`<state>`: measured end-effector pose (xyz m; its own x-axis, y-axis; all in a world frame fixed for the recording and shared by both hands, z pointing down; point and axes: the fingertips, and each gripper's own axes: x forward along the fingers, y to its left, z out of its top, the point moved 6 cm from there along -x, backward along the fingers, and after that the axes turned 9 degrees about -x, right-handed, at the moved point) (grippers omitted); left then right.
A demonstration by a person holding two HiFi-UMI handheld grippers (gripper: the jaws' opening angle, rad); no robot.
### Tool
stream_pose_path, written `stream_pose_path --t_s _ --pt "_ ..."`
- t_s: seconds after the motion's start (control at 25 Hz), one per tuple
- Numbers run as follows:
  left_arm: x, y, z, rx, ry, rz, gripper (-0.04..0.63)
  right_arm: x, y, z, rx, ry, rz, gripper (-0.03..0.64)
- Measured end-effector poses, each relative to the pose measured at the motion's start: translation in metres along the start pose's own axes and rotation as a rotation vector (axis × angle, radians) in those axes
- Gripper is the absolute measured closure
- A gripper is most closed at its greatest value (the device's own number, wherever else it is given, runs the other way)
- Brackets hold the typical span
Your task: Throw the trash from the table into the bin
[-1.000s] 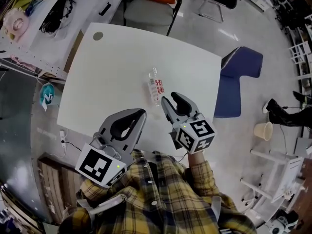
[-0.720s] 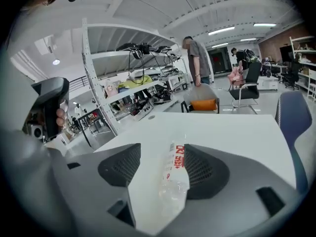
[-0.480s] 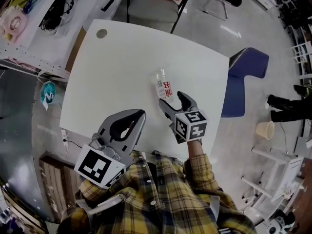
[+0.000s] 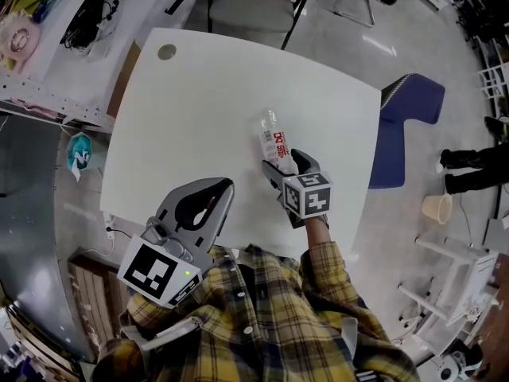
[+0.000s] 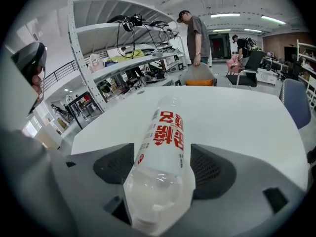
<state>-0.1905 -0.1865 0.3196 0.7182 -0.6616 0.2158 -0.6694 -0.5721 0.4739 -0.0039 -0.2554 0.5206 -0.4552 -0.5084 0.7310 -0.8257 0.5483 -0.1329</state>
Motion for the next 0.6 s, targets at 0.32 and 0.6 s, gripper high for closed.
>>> stream_pose_path --t_s 0.32,0.6 --pt "-0.004 0.007 0.001 -0.002 -0.001 0.004 0.589 0.014 0.002 -0.015 0.039 0.054 -0.003 0.288" --pt "-0.004 0.009 0.003 0.001 -0.005 -0.003 0.589 0.009 0.001 -0.012 0.049 0.017 -0.011 0.302"
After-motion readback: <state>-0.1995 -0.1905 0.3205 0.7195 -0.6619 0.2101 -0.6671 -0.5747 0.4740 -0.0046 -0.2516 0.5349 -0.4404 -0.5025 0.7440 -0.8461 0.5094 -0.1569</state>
